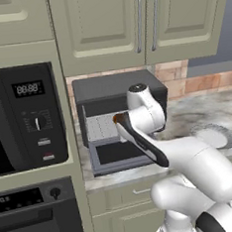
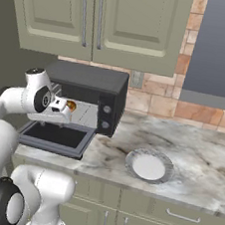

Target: Pick up the bagel from the plate, place it on the toaster oven rack, close the door, and set the timer.

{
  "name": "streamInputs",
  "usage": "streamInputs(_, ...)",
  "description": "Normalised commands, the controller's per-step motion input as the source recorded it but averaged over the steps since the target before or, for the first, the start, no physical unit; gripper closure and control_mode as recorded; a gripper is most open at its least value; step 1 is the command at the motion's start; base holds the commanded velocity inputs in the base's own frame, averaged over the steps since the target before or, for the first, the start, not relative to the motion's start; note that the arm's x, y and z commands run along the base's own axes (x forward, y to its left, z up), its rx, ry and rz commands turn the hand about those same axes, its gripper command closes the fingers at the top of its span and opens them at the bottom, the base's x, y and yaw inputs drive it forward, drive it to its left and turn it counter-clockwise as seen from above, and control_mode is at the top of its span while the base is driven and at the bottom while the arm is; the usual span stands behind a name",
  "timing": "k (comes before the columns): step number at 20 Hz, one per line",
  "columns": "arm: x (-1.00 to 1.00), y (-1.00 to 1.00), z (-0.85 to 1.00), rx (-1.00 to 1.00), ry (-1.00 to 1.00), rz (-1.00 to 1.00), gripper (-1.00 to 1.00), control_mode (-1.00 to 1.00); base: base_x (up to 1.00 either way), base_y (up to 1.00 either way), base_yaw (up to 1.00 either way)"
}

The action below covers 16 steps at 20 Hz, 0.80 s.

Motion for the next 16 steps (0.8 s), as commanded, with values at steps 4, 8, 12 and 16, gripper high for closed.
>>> streamInputs(4,0.16,-0.01,-0.41,0.0,0.01,-0.06,-1.0,-1.0,0.0,0.0,0.0)
streamInputs(8,0.47,0.0,-0.24,0.0,0.0,-0.03,-1.0,-1.0,0.0,0.0,0.0)
streamInputs(12,0.68,0.0,-0.11,0.01,0.0,0.0,-1.0,-1.0,0.0,0.0,0.0)
streamInputs(16,0.76,0.0,-0.03,0.03,0.0,0.0,-1.0,-1.0,0.0,0.0,0.0)
